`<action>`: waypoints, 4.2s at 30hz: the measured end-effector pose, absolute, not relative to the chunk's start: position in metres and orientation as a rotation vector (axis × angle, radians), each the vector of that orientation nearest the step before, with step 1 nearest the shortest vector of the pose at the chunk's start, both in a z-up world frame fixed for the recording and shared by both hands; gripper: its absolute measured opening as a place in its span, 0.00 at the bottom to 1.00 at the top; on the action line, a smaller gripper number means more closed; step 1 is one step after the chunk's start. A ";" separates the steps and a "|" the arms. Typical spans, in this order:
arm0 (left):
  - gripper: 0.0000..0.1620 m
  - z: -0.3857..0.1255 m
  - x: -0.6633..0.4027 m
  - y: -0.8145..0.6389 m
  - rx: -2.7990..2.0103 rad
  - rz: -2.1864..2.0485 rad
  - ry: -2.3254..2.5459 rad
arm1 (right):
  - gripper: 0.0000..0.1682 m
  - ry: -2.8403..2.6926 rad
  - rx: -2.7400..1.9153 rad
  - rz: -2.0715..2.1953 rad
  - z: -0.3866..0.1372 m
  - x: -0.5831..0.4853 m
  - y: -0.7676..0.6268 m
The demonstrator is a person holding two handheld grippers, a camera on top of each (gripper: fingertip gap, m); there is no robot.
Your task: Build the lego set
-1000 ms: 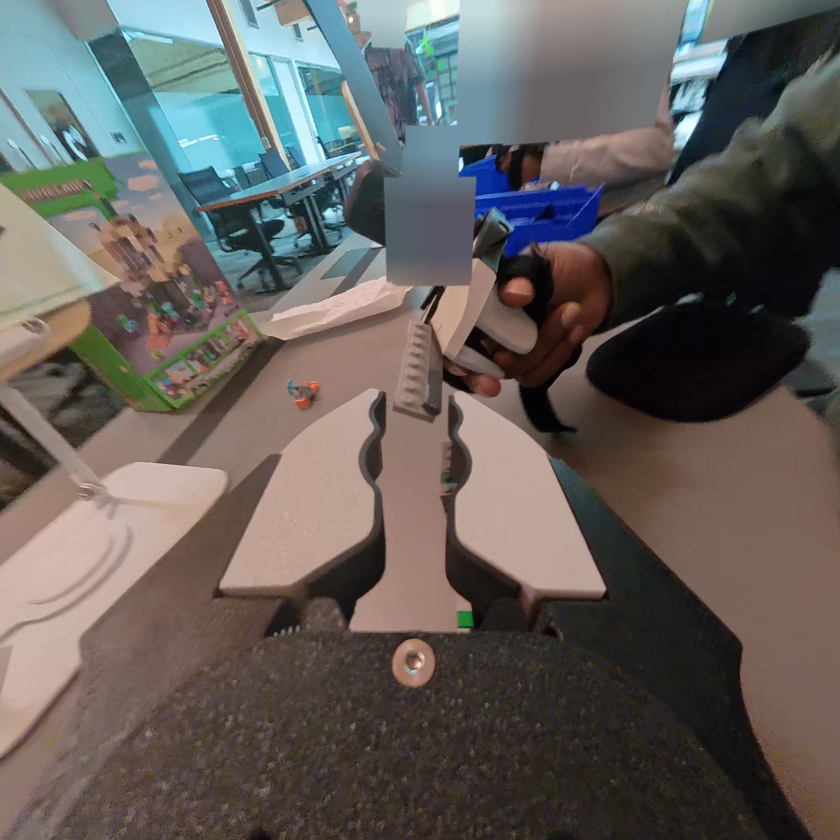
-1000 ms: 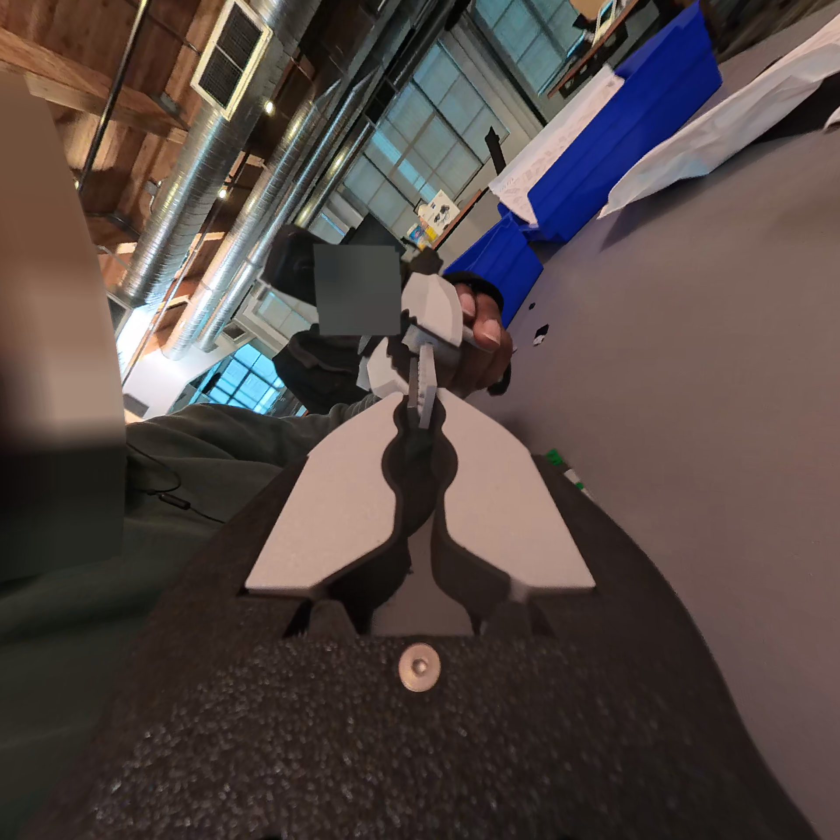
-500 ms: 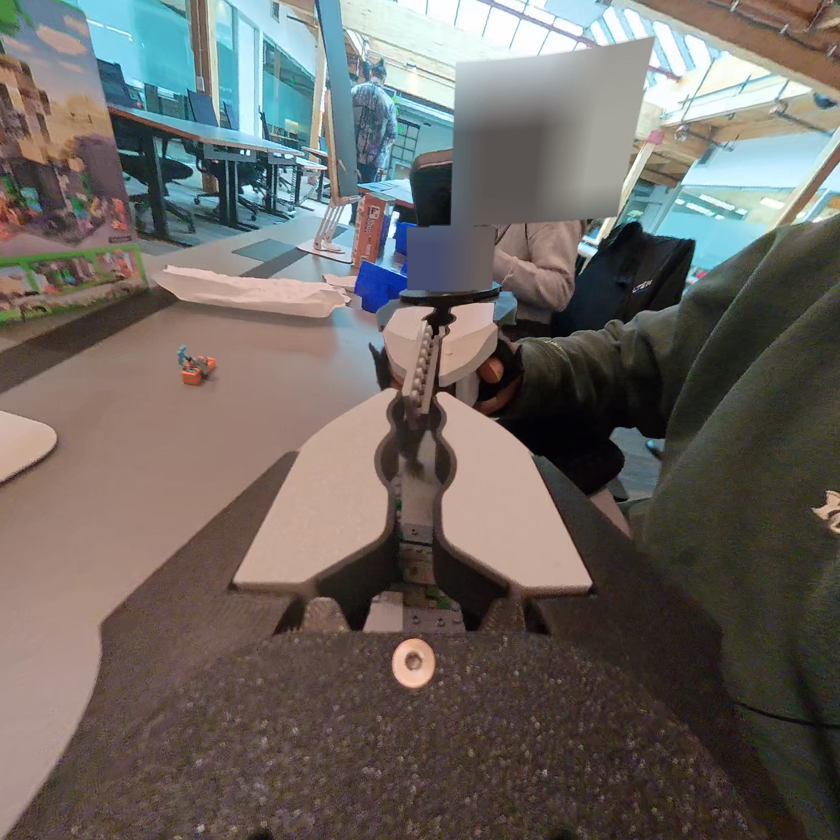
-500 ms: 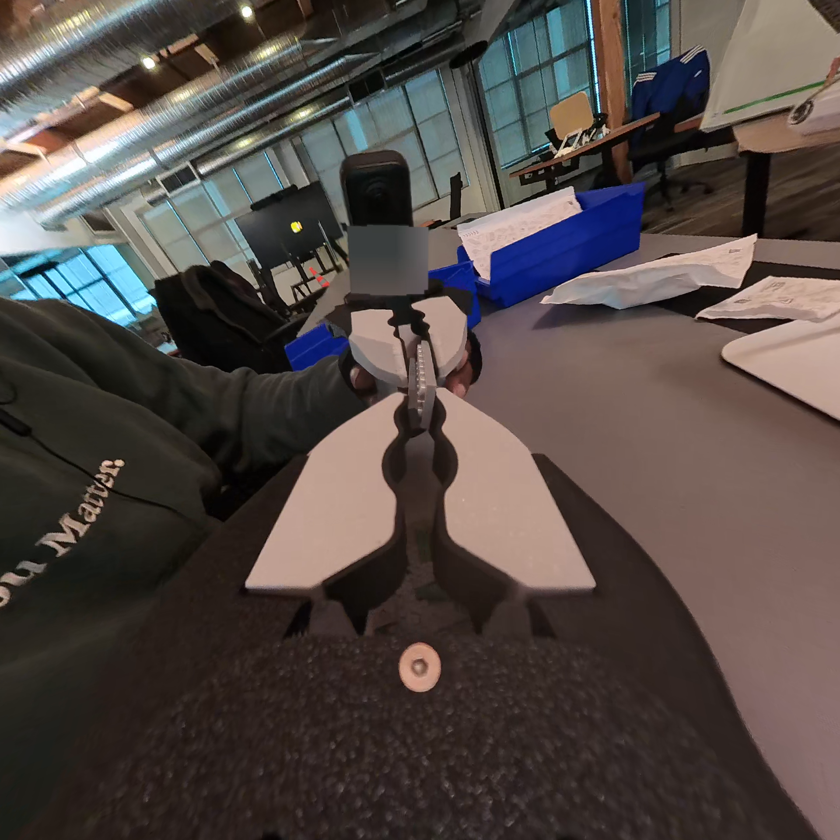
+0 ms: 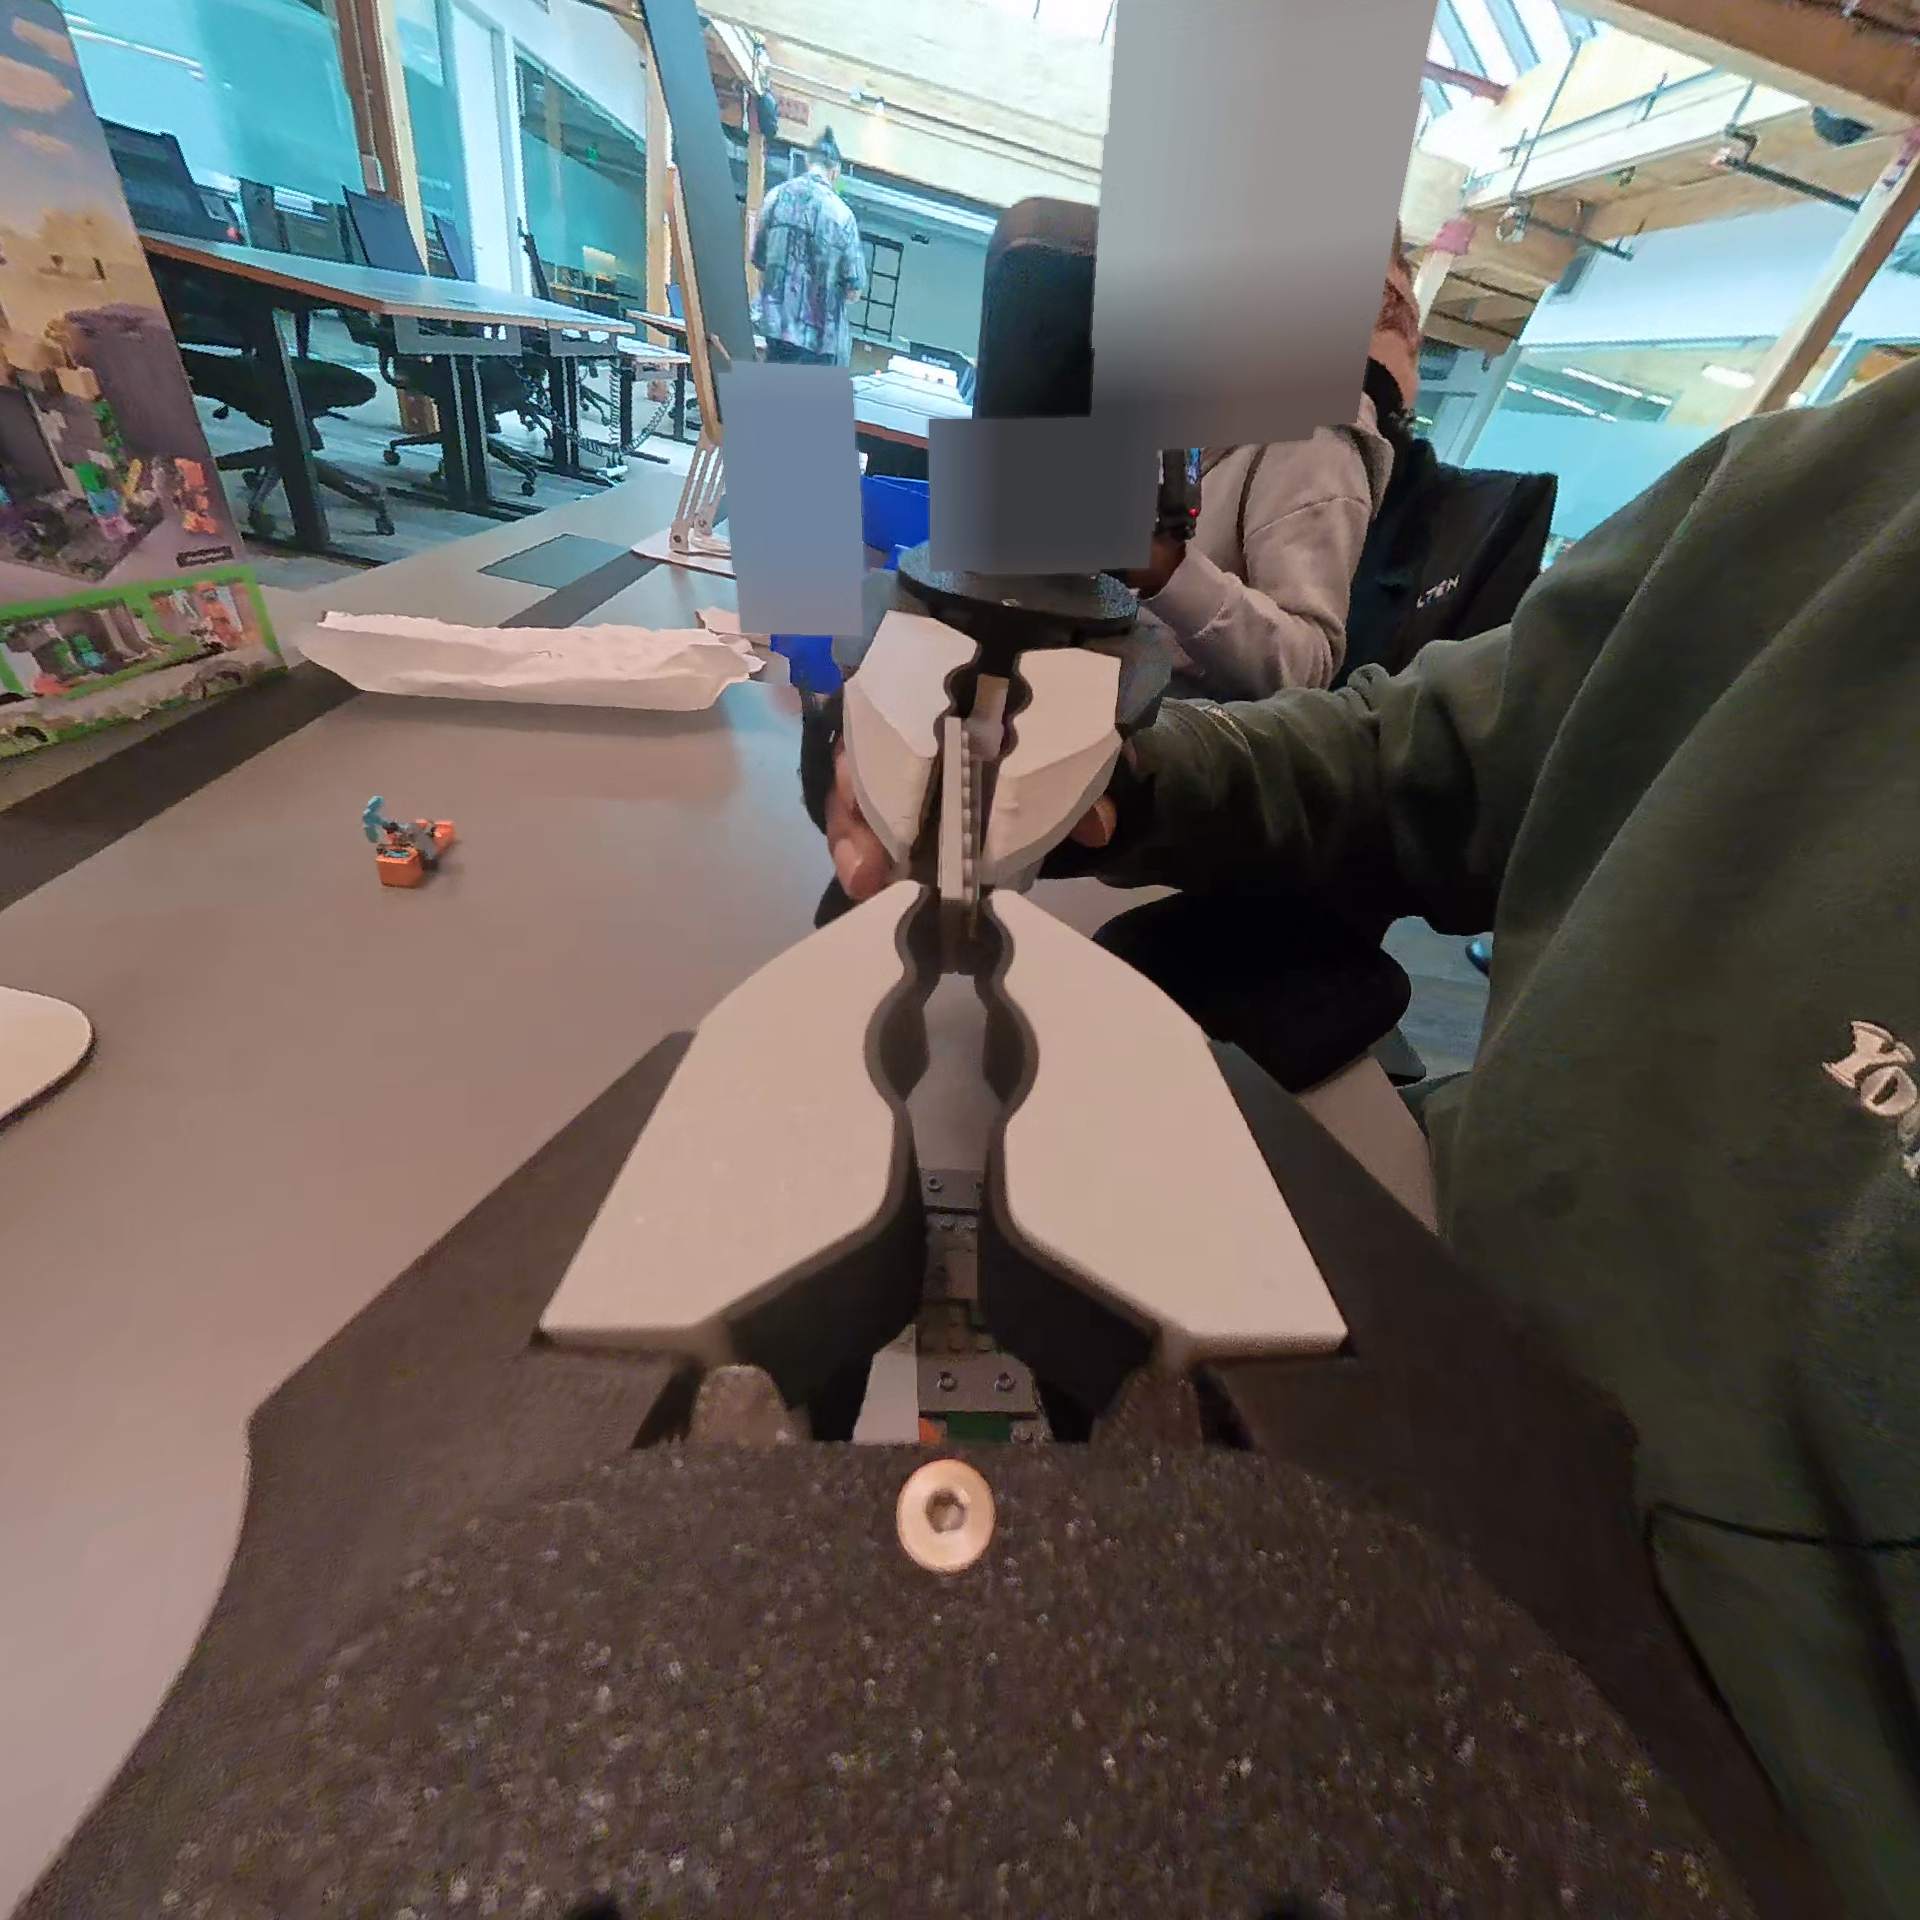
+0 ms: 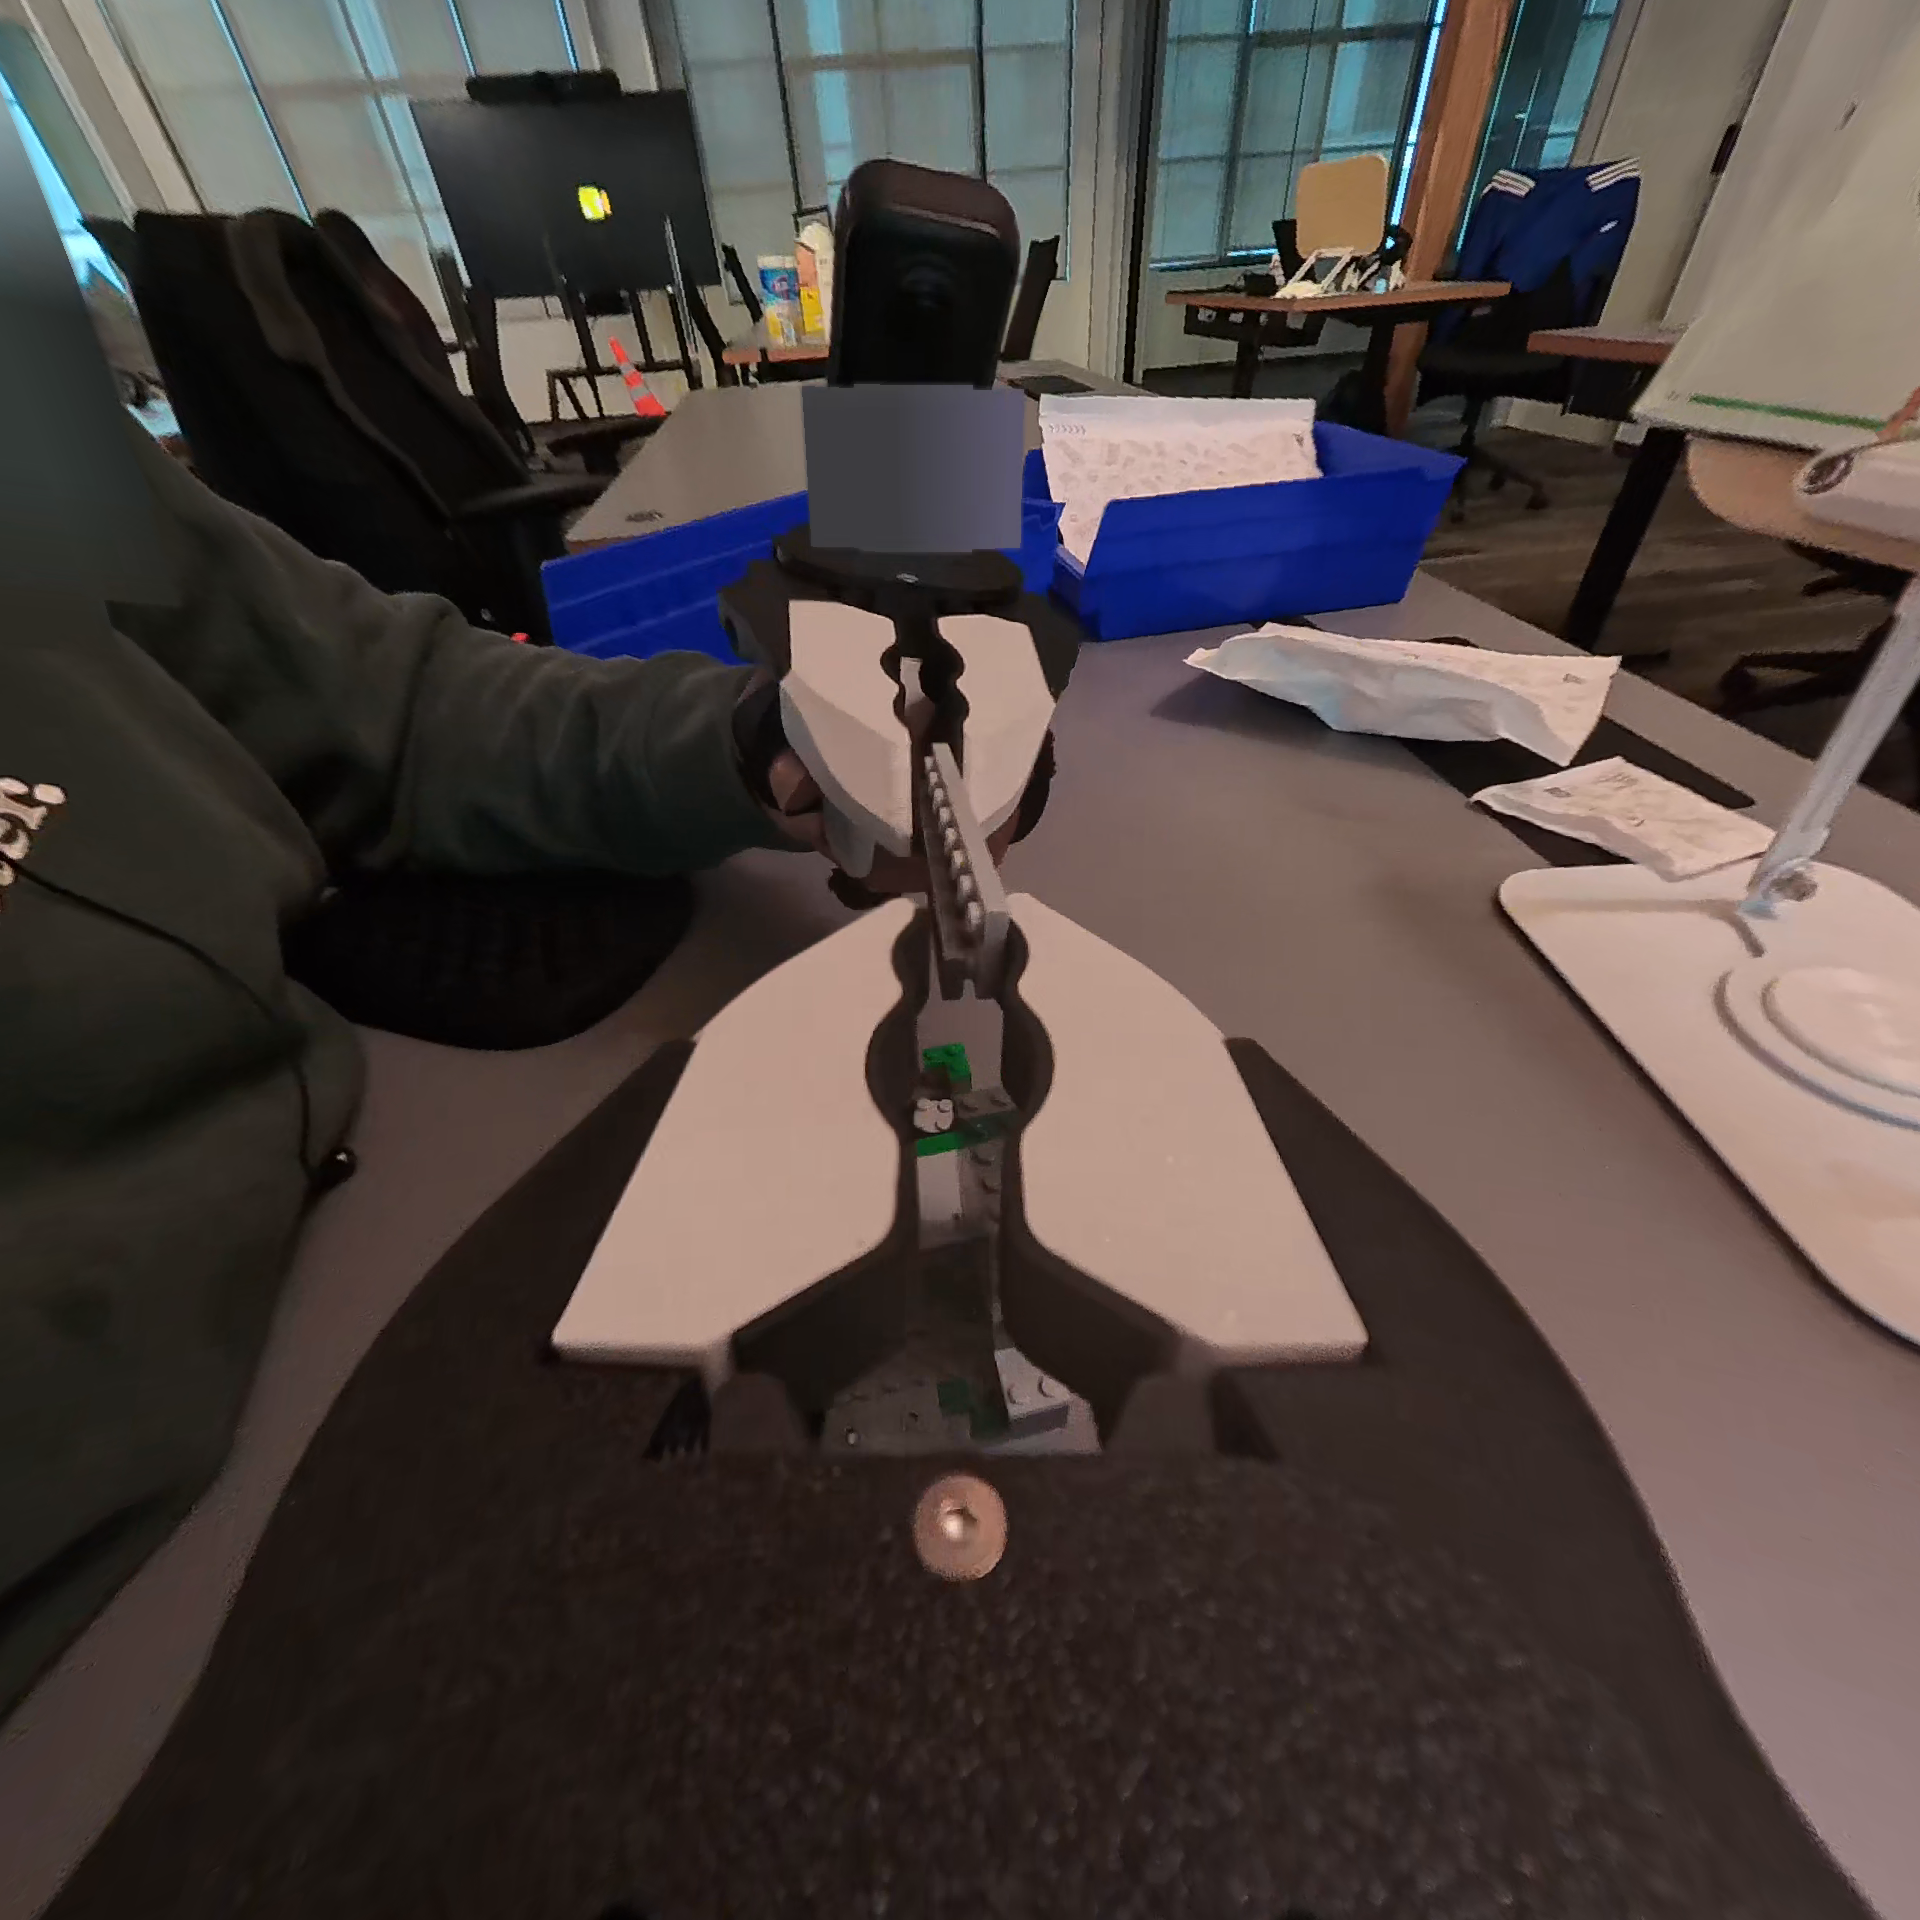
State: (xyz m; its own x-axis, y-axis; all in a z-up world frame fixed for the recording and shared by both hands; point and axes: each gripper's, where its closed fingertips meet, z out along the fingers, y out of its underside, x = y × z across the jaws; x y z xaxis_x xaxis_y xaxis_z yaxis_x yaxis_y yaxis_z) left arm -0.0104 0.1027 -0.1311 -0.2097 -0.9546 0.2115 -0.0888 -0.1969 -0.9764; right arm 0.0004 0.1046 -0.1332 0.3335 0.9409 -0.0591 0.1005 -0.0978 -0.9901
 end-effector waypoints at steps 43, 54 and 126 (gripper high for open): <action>0.04 -0.121 -0.018 0.083 -1.081 -1.349 1.439 | 0.04 -1.048 -1.378 0.876 -0.121 -0.012 0.084; 0.04 -0.139 -0.013 0.085 -1.154 -1.314 1.490 | 0.09 -1.004 -1.384 0.925 -0.124 -0.015 0.086; 0.09 -0.122 -0.009 0.082 -1.091 -1.289 1.407 | 0.03 -0.983 -1.416 1.018 -0.128 -0.008 0.081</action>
